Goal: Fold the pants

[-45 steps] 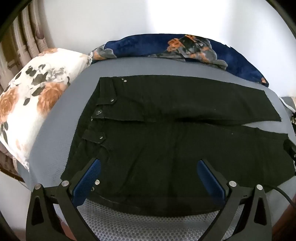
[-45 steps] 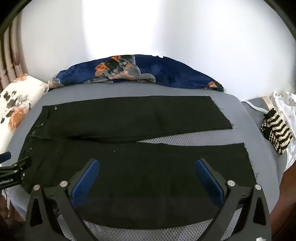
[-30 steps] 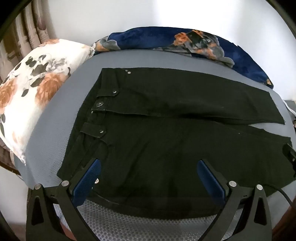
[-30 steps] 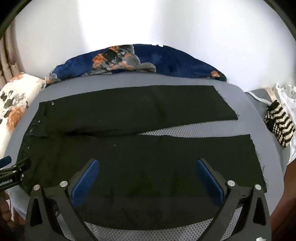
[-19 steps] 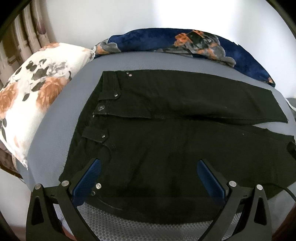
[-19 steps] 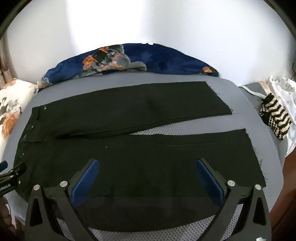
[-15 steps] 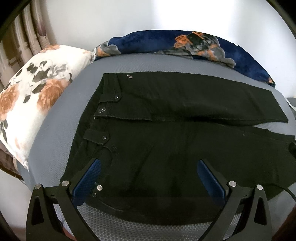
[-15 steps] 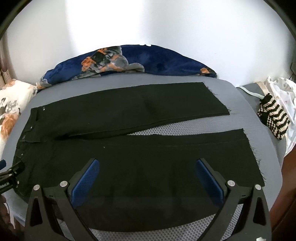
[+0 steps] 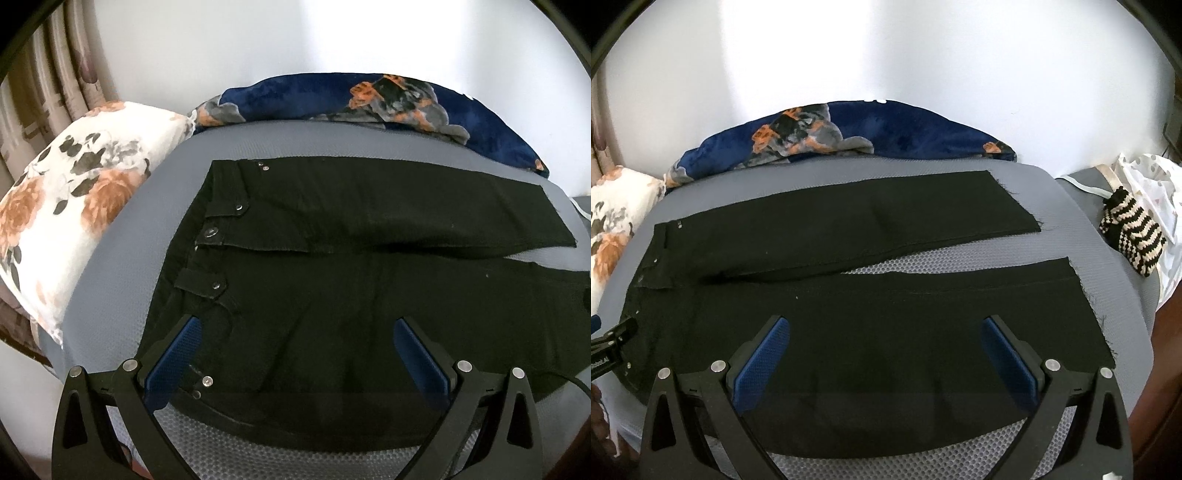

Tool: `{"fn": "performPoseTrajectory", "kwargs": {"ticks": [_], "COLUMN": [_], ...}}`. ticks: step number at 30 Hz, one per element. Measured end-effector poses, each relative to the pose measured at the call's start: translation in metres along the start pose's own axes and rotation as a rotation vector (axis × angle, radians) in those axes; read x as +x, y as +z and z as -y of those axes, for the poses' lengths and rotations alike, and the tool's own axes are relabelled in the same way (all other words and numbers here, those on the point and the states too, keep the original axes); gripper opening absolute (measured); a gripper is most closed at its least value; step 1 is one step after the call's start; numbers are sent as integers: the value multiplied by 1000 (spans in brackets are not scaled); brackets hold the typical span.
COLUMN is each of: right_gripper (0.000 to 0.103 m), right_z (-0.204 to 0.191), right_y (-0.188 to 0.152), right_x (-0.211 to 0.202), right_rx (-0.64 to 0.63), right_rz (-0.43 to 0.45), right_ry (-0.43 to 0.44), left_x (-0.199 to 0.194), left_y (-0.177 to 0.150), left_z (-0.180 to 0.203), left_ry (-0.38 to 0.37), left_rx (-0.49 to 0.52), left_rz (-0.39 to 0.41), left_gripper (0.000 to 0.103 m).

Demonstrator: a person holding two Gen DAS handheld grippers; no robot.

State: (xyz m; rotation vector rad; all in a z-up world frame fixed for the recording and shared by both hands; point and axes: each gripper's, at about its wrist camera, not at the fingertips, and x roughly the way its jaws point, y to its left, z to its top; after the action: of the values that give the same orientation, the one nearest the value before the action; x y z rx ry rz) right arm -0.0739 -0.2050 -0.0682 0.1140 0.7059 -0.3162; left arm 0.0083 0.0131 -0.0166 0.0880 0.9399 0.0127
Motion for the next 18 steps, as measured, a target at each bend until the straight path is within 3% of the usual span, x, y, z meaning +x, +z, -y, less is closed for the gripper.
{"fn": "performPoseTrajectory", "kwargs": {"ticks": [18], "right_gripper": [103], "right_z": [6], "right_y": [-1], "right_x": [-5], "right_rx": [15], "right_rz": [19], "right_ry": [10], "left_x": [-3], "left_y": [1], "left_z": [-3], "left_ry": [13], "left_rx": [-3], "left_rz": [16], "left_gripper": [103]}}
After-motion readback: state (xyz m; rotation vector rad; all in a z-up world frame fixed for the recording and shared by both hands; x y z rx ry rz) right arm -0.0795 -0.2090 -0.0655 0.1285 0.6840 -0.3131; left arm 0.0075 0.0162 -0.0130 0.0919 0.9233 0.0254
